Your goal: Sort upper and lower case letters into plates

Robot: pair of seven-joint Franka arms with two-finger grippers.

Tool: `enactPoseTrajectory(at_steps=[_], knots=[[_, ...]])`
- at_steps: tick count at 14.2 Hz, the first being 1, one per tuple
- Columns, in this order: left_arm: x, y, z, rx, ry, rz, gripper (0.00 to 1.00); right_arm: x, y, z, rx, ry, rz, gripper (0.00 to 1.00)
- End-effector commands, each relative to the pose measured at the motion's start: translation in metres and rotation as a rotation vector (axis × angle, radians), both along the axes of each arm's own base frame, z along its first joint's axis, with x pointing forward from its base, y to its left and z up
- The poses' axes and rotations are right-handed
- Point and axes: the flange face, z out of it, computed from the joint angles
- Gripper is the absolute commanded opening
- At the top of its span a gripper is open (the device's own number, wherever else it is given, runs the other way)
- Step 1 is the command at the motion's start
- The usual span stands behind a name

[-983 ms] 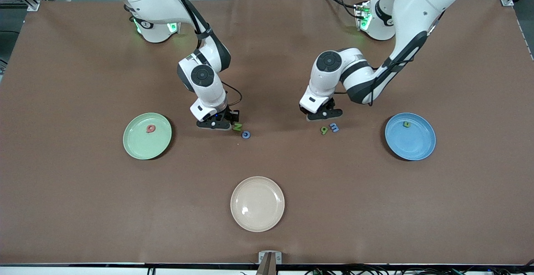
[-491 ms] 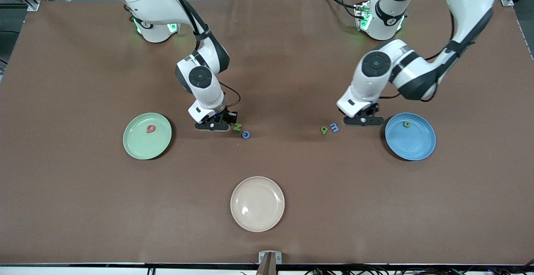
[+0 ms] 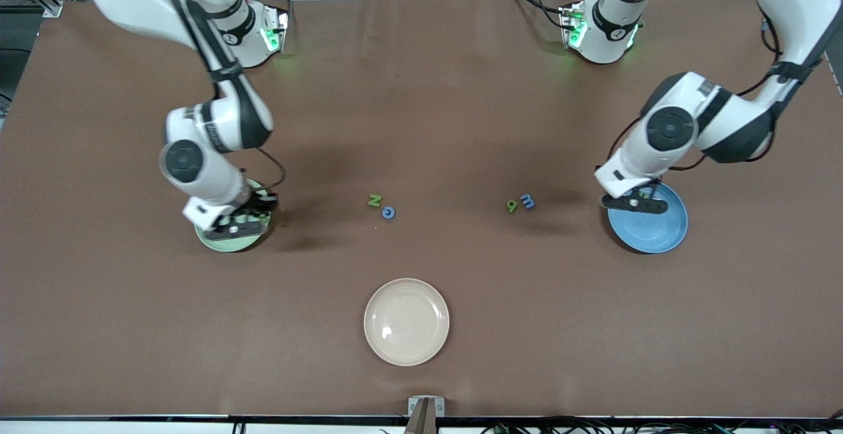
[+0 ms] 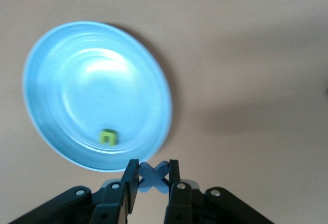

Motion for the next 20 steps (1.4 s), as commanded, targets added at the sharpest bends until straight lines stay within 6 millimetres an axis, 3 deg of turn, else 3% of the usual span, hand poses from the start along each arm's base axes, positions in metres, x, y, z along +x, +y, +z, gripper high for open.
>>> enactPoseTrajectory(at_steps=[1,4,5,6,7,10,14,17,18,19,20], knots=[[0.011,0.023,-0.002,-0.002,-0.075,-0.066,0.06,-0.015,-0.013,-0.014,0.002,0.013,0.033,0.0],[0.019,0.065,-0.027,-0.007,-0.119,-0.094,0.06,-0.018,-0.018,-0.032,0.006,0.019,0.014,0.04],[0.021,0.084,-0.039,-0.032,-0.129,-0.095,0.06,-0.018,-0.019,-0.034,0.006,0.024,0.008,0.24],[0.022,0.098,-0.048,-0.049,-0.133,-0.099,0.06,-0.018,-0.019,-0.033,0.007,0.027,0.0,0.76],[0.022,0.106,-0.052,-0.061,-0.144,-0.095,0.06,-0.018,-0.018,-0.032,0.017,0.03,-0.014,1.0],[0.018,0.122,-0.077,-0.065,-0.14,-0.111,0.06,-0.018,0.005,-0.025,0.063,0.046,-0.11,1.0],[0.016,0.124,-0.088,-0.086,-0.143,-0.101,0.07,-0.034,0.113,-0.014,0.049,0.018,-0.32,1.0],[0.015,0.123,-0.09,-0.093,-0.14,-0.099,0.11,-0.064,0.185,-0.031,0.036,0.003,-0.455,1.0],[0.015,0.122,-0.091,-0.094,-0.138,-0.1,0.24,-0.074,0.204,-0.039,0.037,-0.005,-0.477,1.0],[0.015,0.123,-0.091,-0.094,-0.137,-0.106,0.57,-0.082,0.22,-0.047,0.044,-0.021,-0.513,1.0],[0.015,0.124,-0.089,-0.084,-0.134,-0.113,0.83,-0.09,0.235,-0.059,0.047,-0.03,-0.537,1.0]])
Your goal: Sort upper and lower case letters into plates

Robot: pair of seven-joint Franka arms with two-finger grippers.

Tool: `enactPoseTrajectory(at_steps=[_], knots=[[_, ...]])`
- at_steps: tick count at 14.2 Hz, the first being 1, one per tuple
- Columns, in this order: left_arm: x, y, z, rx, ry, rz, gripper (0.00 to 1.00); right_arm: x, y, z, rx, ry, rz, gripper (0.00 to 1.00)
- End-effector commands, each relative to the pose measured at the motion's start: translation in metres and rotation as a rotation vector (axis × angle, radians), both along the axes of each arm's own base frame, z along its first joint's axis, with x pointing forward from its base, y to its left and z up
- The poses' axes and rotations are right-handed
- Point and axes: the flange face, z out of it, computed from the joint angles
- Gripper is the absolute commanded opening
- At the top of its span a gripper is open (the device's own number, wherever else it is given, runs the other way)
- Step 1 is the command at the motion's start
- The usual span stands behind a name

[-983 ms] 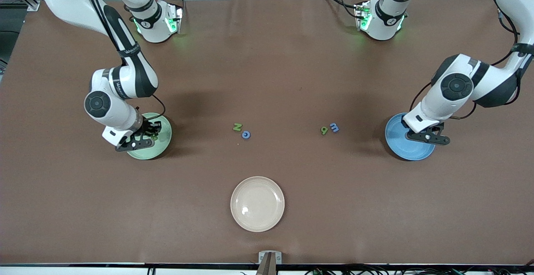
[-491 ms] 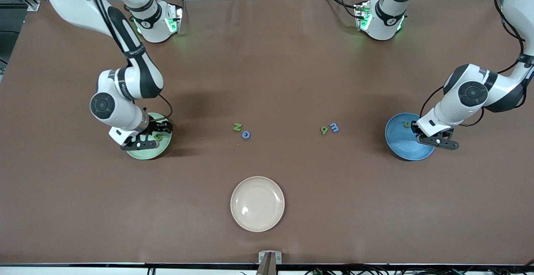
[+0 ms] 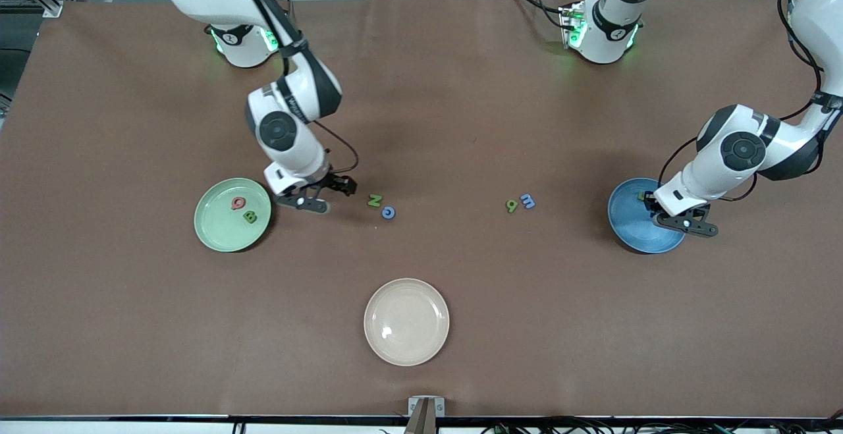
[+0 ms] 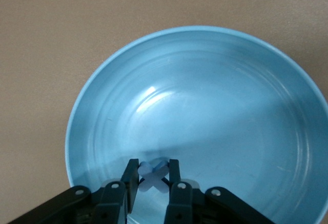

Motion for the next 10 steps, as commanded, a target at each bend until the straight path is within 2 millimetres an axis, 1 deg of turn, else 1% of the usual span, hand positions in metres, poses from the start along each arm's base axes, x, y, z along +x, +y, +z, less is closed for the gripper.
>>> enactPoseTrajectory(at_steps=[1,2,3,5,6,8,9,10], knots=[[0.0,0.0,0.005,0.02,-0.019,-0.022,1.0,-0.011,0.026,-0.027,0.004,-0.019,-0.087,1.0],[0.001,-0.001,0.01,0.031,-0.023,-0.022,1.0,-0.015,0.039,-0.033,0.005,-0.022,-0.104,1.0],[0.002,-0.01,0.017,0.033,-0.032,-0.028,1.0,-0.016,0.052,-0.034,0.007,-0.025,-0.118,1.0],[0.002,-0.037,0.034,0.023,-0.012,-0.017,1.0,-0.015,0.076,-0.033,0.018,-0.033,-0.14,1.0],[0.004,-0.058,0.049,-0.005,0.01,0.046,1.0,-0.015,0.083,-0.036,0.019,-0.035,-0.146,1.0],[0.013,-0.088,0.083,-0.04,0.035,0.208,1.0,-0.017,0.097,-0.044,0.02,-0.037,-0.141,1.0],[0.017,-0.101,0.094,-0.073,0.043,0.278,1.0,-0.017,0.101,-0.049,0.017,-0.04,-0.135,1.0],[0.019,-0.111,0.099,-0.11,0.062,0.352,1.0,-0.016,0.1,-0.054,0.01,-0.043,-0.128,1.0]])
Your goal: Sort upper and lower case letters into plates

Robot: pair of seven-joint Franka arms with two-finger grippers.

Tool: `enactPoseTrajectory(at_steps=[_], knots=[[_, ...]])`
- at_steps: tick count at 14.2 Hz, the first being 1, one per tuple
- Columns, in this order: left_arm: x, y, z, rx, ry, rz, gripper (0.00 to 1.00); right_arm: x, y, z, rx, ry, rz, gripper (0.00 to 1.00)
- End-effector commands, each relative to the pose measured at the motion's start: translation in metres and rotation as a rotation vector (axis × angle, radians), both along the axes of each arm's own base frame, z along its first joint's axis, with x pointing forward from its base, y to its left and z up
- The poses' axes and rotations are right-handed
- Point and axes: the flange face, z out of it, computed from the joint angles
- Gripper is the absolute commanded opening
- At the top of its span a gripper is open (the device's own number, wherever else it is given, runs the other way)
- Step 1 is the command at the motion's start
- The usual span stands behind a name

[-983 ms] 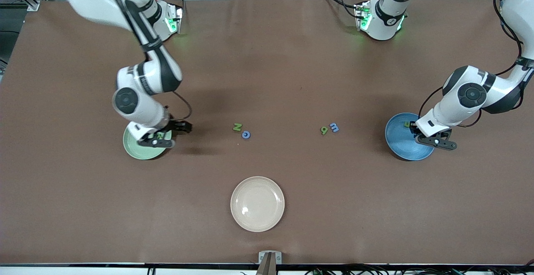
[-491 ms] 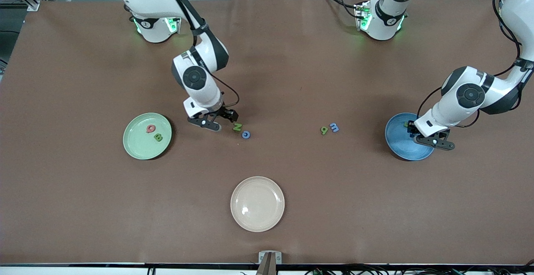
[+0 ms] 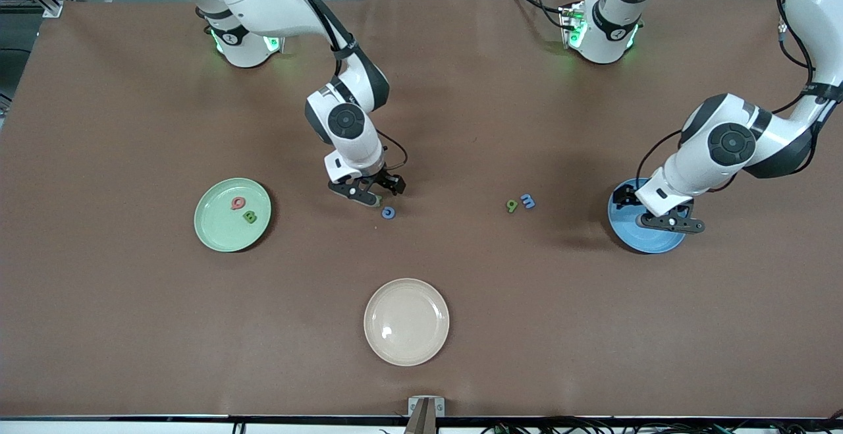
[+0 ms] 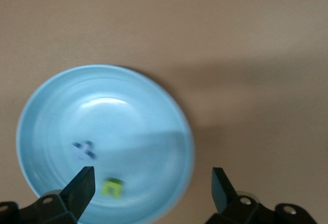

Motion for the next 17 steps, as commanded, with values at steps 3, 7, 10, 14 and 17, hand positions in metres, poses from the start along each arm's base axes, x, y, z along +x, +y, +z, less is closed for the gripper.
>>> enactPoseTrajectory(at_steps=[3,7,10,14,17], knots=[[0.001,-0.088,0.024,-0.059,0.051,0.256,1.0,0.009,-0.002,-0.014,-0.039,-0.02,0.026,0.92],[-0.003,-0.177,-0.005,0.008,0.054,0.388,1.0,0.027,-0.025,-0.014,-0.073,-0.036,0.068,0.81],[-0.011,-0.215,-0.035,0.024,0.046,0.436,1.0,0.032,-0.033,-0.014,-0.075,-0.033,0.092,0.73],[-0.017,-0.224,-0.062,0.018,0.038,0.461,1.0,0.029,-0.035,-0.017,-0.079,-0.027,0.089,0.5],[-0.019,-0.206,-0.072,0.037,0.052,0.471,1.0,0.027,-0.036,-0.017,-0.081,-0.022,0.088,0.2]])
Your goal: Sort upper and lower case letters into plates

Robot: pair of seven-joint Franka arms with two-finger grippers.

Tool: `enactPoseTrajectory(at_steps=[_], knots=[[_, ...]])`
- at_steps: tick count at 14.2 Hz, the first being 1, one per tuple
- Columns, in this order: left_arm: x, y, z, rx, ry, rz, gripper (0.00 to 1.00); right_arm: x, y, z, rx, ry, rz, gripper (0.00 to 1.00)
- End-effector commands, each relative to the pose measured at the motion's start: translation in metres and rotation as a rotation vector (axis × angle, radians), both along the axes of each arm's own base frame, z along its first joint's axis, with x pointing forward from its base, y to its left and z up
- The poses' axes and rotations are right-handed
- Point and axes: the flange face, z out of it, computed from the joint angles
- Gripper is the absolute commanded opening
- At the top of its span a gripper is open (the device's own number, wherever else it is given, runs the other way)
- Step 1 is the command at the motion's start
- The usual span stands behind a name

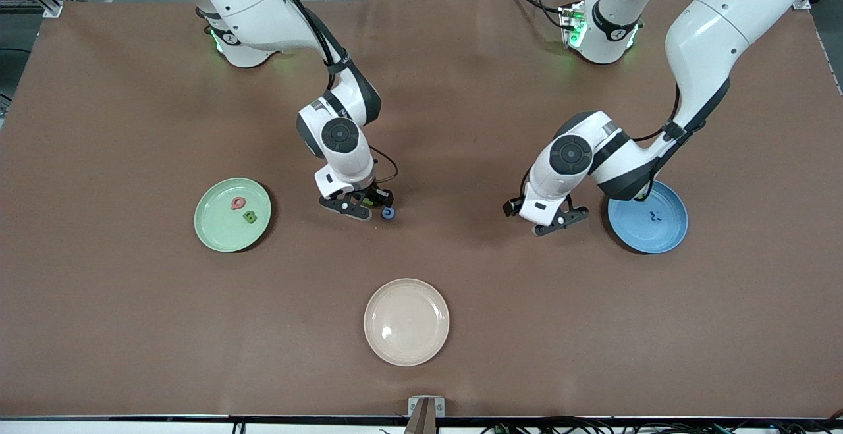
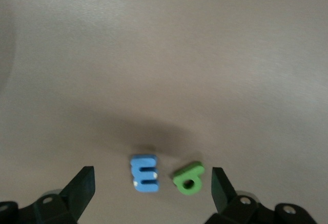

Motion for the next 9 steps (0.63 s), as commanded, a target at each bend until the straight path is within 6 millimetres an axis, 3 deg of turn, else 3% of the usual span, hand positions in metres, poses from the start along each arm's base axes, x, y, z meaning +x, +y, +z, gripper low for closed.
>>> enactPoseTrajectory(at_steps=[1,3,5,9], knots=[[-0.001,0.016,-0.004,-0.002,0.003,0.022,1.0,-0.003,-0.007,-0.012,-0.021,0.009,0.011,0.08],[-0.009,0.023,-0.012,-0.029,-0.002,0.026,0.99,-0.001,-0.009,-0.008,-0.017,0.004,0.015,0.0],[-0.011,0.035,-0.017,-0.051,-0.006,0.05,0.99,0.013,-0.031,0.011,-0.036,0.029,0.017,0.0],[-0.018,0.031,-0.021,-0.048,0.006,0.043,0.96,0.045,-0.125,0.063,-0.049,0.079,0.168,0.0]])
